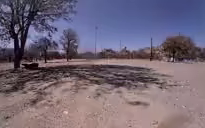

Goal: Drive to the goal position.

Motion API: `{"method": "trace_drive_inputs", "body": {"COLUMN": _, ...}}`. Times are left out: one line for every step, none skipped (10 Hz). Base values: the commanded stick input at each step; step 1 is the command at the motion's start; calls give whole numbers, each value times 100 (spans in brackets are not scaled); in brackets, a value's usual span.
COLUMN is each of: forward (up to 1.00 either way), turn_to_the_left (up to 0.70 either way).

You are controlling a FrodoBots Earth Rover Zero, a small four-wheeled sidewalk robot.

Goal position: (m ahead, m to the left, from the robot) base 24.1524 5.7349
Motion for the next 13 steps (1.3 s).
{"method": "trace_drive_inputs", "body": {"forward": 100, "turn_to_the_left": 0}}
{"method": "trace_drive_inputs", "body": {"forward": 100, "turn_to_the_left": 0}}
{"method": "trace_drive_inputs", "body": {"forward": 100, "turn_to_the_left": 0}}
{"method": "trace_drive_inputs", "body": {"forward": 100, "turn_to_the_left": 0}}
{"method": "trace_drive_inputs", "body": {"forward": 100, "turn_to_the_left": 0}}
{"method": "trace_drive_inputs", "body": {"forward": 100, "turn_to_the_left": 0}}
{"method": "trace_drive_inputs", "body": {"forward": 100, "turn_to_the_left": 0}}
{"method": "trace_drive_inputs", "body": {"forward": 100, "turn_to_the_left": 0}}
{"method": "trace_drive_inputs", "body": {"forward": 100, "turn_to_the_left": 0}}
{"method": "trace_drive_inputs", "body": {"forward": 100, "turn_to_the_left": 0}}
{"method": "trace_drive_inputs", "body": {"forward": 100, "turn_to_the_left": 0}}
{"method": "trace_drive_inputs", "body": {"forward": 100, "turn_to_the_left": 0}}
{"method": "trace_drive_inputs", "body": {"forward": 100, "turn_to_the_left": 0}}
